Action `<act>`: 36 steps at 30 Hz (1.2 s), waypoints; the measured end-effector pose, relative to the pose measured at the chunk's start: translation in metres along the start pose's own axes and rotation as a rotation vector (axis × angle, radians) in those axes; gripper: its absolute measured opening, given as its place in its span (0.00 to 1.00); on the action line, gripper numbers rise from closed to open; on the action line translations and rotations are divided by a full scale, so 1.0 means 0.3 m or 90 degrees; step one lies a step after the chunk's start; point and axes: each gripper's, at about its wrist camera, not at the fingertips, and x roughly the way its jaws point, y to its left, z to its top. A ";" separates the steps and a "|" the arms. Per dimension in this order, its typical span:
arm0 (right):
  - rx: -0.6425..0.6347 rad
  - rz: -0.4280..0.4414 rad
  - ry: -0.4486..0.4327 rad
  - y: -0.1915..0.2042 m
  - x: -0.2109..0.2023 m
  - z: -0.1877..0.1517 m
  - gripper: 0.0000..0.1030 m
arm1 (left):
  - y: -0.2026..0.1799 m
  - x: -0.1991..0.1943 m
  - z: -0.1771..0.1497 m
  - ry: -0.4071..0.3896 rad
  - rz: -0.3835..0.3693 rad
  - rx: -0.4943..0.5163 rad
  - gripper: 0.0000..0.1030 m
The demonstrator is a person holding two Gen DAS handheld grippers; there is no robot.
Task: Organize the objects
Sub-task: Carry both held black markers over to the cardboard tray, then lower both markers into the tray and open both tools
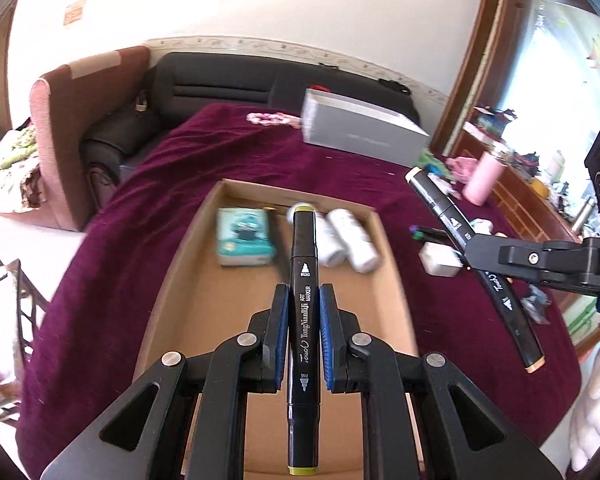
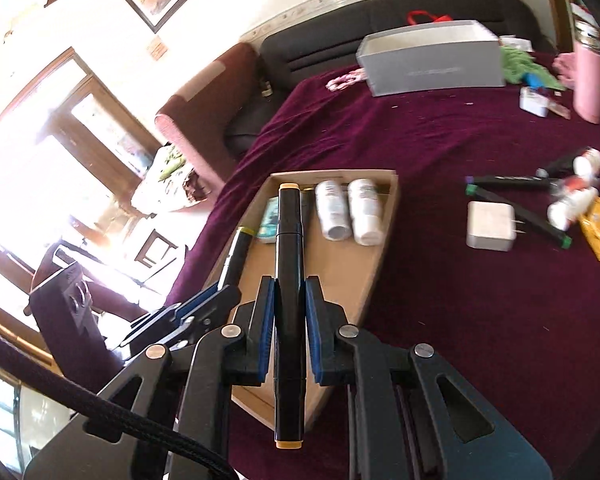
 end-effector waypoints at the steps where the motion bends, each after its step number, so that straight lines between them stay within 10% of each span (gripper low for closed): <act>1: -0.003 0.002 0.005 0.014 0.022 0.010 0.13 | 0.027 0.008 0.008 0.001 0.008 -0.002 0.11; 36: 0.057 -0.007 0.150 0.054 0.533 0.020 0.13 | 0.232 0.260 0.030 0.128 0.039 -0.005 0.11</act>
